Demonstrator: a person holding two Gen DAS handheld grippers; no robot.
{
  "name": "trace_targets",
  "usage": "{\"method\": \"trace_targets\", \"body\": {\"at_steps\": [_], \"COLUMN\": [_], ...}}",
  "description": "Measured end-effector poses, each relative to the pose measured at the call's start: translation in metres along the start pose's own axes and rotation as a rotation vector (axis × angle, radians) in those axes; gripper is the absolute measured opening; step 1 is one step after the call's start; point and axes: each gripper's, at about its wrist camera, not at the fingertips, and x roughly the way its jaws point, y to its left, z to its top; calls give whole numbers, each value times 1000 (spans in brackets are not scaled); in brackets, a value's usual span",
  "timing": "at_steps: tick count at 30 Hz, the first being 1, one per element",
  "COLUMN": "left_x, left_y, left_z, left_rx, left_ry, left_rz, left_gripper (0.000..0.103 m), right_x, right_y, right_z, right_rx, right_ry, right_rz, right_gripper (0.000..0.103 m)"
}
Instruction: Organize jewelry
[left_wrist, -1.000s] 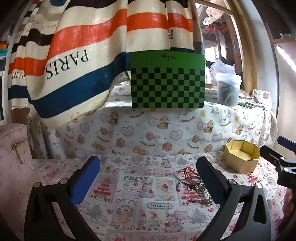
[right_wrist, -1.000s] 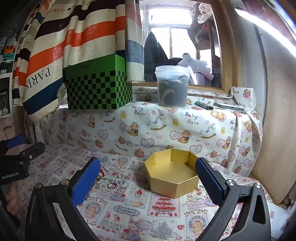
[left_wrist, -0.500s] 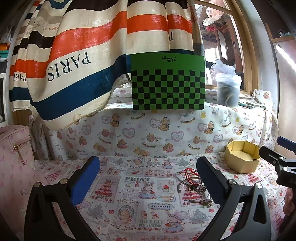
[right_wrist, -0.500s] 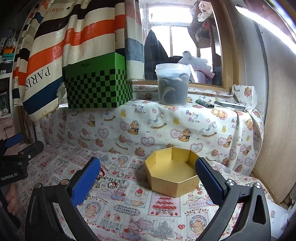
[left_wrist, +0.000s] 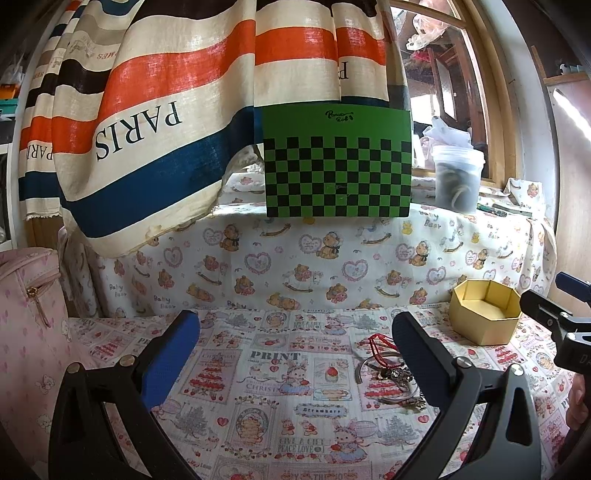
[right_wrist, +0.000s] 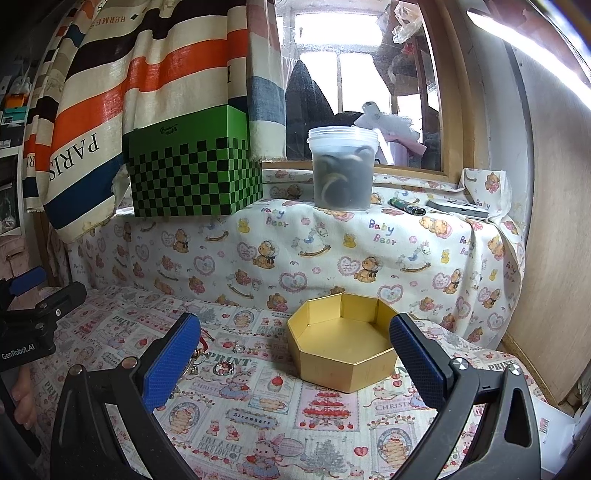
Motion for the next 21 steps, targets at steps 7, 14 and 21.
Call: {"method": "trace_targets", "body": {"at_steps": [7,14,21], "left_x": [1,2,1], "left_y": [2,2,2], "left_z": [-2,-2,-2], "left_rx": [-20,-46,-55], "left_ry": [-12,-11,-19], "left_rz": [-2,-10,-13], "left_gripper": [103,103,103], "right_x": [-1,-1,-1], "right_y": [0,0,0], "right_z": [1,1,1], "right_rx": [0,0,-1], "right_ry": [-1,-1,0], "right_rz": [-5,-6,-4], "right_gripper": [103,103,103]}}
